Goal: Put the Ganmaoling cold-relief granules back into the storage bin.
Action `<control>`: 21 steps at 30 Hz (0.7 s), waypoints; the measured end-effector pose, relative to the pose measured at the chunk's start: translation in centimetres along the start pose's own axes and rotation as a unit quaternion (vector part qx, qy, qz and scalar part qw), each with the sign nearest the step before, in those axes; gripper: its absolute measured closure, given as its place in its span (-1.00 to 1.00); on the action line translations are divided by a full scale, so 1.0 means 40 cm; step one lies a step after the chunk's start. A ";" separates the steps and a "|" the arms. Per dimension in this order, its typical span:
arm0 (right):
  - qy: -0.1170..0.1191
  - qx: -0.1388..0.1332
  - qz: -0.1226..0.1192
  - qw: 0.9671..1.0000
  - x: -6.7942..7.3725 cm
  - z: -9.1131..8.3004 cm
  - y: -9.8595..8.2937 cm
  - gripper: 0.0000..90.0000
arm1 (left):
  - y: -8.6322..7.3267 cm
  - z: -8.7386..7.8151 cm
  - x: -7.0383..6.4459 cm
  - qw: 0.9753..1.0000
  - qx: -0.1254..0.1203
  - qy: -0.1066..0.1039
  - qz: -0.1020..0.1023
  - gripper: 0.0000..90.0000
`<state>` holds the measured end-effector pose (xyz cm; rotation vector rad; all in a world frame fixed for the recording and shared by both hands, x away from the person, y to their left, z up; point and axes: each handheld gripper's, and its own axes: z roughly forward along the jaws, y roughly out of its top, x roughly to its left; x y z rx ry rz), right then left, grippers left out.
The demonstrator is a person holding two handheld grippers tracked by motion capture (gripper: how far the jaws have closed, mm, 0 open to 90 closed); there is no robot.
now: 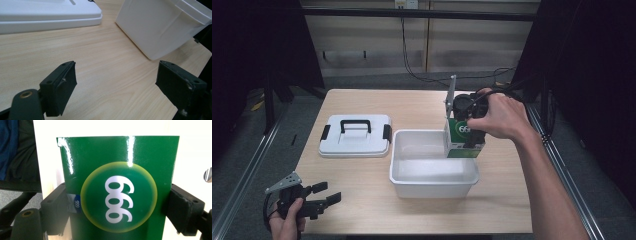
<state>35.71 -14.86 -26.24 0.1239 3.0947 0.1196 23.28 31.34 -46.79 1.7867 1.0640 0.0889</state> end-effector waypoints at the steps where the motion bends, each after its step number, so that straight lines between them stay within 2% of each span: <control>1: 0.003 0.003 0.000 1.000 -0.001 0.007 0.005 -0.64 | 0.000 0.000 -0.001 1.000 0.000 0.000 -0.001 -0.64; 11: 0.011 0.011 -0.008 1.000 -0.011 0.040 0.032 -0.64 | 0.001 0.000 -0.001 1.000 -0.001 0.000 0.001 -0.64; 21: 0.024 0.026 -0.010 0.999 -0.017 0.103 0.038 -0.64 | 0.001 0.000 -0.001 1.000 0.000 0.000 0.001 -0.64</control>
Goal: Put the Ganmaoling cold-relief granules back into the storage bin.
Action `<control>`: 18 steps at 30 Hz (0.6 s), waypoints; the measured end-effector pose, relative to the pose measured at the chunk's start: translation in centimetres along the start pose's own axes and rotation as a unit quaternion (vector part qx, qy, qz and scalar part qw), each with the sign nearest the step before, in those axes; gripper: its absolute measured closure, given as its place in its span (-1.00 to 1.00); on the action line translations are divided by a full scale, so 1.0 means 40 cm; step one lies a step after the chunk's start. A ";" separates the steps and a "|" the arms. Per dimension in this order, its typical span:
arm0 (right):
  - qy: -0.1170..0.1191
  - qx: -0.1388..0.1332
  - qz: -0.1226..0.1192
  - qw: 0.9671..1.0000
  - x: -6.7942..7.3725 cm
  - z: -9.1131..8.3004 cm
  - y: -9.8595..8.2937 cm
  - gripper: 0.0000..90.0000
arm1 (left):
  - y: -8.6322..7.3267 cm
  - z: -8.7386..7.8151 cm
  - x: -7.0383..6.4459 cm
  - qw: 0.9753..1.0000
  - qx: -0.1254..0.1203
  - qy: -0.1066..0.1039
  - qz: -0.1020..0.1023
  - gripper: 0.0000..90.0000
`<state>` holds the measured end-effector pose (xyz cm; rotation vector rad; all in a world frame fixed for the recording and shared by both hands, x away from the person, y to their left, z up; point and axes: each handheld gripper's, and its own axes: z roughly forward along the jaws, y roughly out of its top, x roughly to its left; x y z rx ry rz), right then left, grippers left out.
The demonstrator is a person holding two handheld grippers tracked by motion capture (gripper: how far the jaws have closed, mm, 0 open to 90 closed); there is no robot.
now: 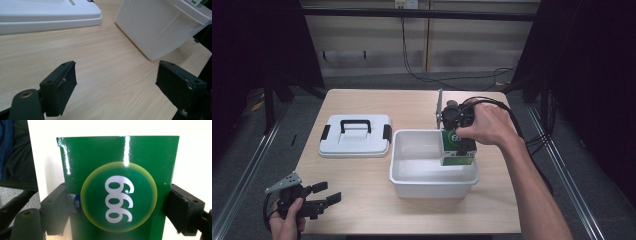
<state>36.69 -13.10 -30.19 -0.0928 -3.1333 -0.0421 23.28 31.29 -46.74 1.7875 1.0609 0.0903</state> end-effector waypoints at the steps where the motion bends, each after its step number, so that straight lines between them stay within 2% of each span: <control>1: 0.003 -0.001 0.002 1.000 -0.001 0.005 -0.001 -0.64 | 0.000 0.000 0.000 1.000 0.000 0.000 -0.001 -0.64; 9: 0.008 -0.002 0.006 1.000 -0.004 0.042 -0.004 -0.64 | 0.000 0.000 0.000 1.000 0.000 -0.001 0.000 -0.64; 10: 0.012 0.005 0.015 1.000 -0.002 0.054 -0.005 -0.64 | 0.000 0.000 0.000 1.000 -0.001 -0.001 -0.001 -0.64; 18: 0.022 0.007 0.017 1.000 -0.005 0.106 -0.012 -0.65 | 0.000 0.001 -0.001 1.000 0.001 -0.002 -0.002 -0.64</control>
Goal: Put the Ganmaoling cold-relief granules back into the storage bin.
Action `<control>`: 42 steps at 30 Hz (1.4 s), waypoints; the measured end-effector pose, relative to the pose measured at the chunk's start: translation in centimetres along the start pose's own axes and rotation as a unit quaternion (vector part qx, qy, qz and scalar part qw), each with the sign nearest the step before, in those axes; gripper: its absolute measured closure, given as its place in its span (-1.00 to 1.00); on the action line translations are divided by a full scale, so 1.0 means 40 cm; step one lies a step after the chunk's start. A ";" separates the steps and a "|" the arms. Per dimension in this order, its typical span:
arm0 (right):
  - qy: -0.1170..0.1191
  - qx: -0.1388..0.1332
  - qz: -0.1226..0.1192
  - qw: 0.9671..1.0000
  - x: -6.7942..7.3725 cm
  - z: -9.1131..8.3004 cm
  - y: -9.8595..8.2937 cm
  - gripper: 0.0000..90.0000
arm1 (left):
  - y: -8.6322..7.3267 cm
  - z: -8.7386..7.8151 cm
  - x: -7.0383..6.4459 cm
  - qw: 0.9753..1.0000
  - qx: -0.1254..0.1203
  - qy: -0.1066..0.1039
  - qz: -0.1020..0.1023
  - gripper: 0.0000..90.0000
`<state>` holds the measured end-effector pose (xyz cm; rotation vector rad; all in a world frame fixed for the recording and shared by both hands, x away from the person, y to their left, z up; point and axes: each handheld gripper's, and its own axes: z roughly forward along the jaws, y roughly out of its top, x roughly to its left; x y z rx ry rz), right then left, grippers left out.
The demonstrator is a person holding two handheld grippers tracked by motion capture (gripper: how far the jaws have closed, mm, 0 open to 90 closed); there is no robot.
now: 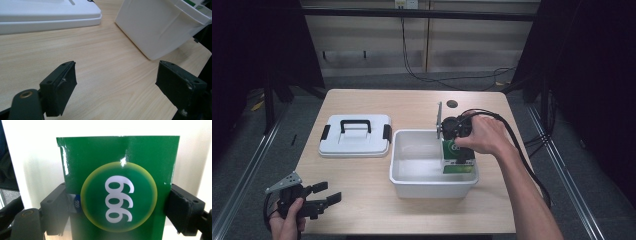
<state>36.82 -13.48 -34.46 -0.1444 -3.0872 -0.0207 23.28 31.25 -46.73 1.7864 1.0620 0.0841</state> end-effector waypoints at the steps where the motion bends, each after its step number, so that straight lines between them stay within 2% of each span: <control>1: 0.000 0.000 0.000 1.000 0.000 0.000 0.000 -0.65 | 0.000 0.000 0.000 1.000 0.000 0.000 0.000 -0.64; 7: 0.006 0.006 -0.005 1.000 -0.005 0.031 0.004 -0.65 | 0.000 0.000 0.000 1.000 0.001 0.000 0.000 -0.64; 11: 0.011 0.007 -0.001 1.000 -0.011 0.048 0.006 -0.65 | 0.000 0.000 0.002 1.000 0.000 0.000 0.001 -0.64; 16: 0.007 0.007 0.011 1.000 -0.015 0.062 0.006 -0.65 | 0.000 0.000 0.001 1.000 0.000 0.000 0.000 -0.64; 24: 0.015 0.007 0.005 1.000 -0.015 0.092 0.002 -0.65 | 0.000 0.000 0.001 1.000 0.001 0.001 0.001 -0.64; 25: 0.016 0.007 0.013 1.000 -0.014 0.094 0.002 -0.65 | 0.000 0.000 0.001 1.000 0.000 0.001 0.000 -0.64; 31: 0.021 0.015 0.015 1.000 -0.017 0.111 0.007 -0.65 | 0.000 -0.001 0.002 1.000 0.000 0.001 0.001 -0.64; 42: 0.016 0.016 0.011 1.000 -0.013 0.141 0.008 -0.65 | -0.001 -0.001 0.002 1.000 0.000 0.002 -0.001 -0.64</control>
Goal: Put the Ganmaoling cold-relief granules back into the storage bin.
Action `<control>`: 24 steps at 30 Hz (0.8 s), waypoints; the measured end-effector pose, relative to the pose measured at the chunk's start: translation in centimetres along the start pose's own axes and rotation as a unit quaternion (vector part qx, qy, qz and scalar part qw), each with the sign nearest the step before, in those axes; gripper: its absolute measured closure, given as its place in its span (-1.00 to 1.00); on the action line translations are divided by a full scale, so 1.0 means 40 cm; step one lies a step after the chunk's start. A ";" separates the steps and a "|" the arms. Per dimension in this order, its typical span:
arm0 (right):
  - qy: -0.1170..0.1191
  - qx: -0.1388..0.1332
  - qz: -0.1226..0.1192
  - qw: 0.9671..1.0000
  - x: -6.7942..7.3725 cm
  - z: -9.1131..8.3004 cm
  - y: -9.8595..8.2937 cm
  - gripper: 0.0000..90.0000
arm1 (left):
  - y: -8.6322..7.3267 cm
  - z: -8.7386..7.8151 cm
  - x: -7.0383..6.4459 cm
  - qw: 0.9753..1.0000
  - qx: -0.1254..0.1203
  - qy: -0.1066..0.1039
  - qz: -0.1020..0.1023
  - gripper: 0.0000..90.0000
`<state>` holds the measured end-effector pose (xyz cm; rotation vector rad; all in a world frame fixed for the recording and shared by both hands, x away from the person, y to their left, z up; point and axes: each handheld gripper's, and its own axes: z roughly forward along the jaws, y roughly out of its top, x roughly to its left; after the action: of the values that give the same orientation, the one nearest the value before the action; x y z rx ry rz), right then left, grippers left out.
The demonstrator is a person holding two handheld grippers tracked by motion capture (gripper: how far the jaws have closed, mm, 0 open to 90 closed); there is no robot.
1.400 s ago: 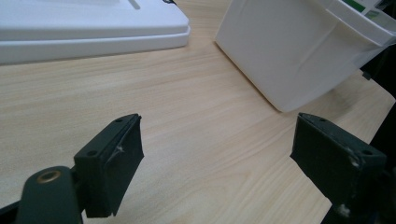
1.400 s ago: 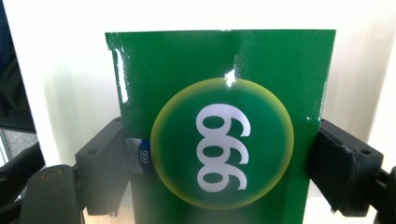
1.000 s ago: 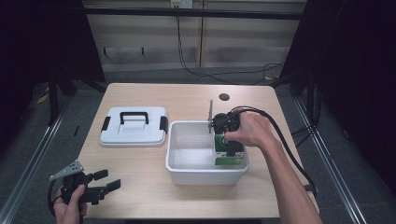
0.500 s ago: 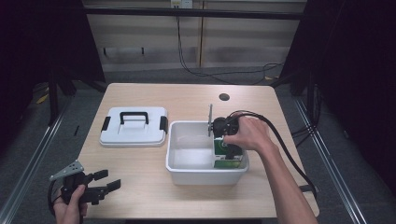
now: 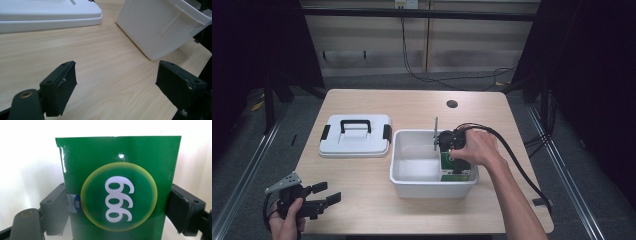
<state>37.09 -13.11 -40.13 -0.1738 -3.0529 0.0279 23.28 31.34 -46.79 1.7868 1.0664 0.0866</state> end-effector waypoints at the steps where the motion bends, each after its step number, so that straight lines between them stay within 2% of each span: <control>1: 0.003 0.001 0.000 1.000 0.000 0.004 0.001 -0.65 | 0.000 0.000 0.000 1.000 0.000 0.000 0.001 -0.64; 4: -0.004 0.008 -0.001 1.000 0.000 0.011 0.005 -0.65 | 0.000 0.000 0.000 1.000 0.000 0.000 0.000 -0.64; 7: 0.004 0.013 0.000 1.000 -0.001 0.024 0.010 -0.65 | 0.000 0.000 0.000 1.000 0.000 0.000 0.000 -0.64; 17: 0.001 0.009 0.006 1.000 0.000 0.042 0.013 -0.67 | 0.000 0.000 0.000 1.000 -0.001 0.000 -0.001 -0.64; 19: -0.003 0.015 0.006 1.000 0.001 0.042 0.015 -0.68 | 0.000 0.000 0.000 1.000 0.000 0.001 -0.001 -0.64; 24: 0.005 0.009 0.015 1.000 -0.002 0.052 0.011 -0.72 | 0.000 0.000 0.001 1.000 0.000 0.000 -0.001 -0.64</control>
<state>37.03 -12.71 -42.22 -0.2192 -3.0383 0.0554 23.28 31.37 -46.79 1.7856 1.0669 0.0854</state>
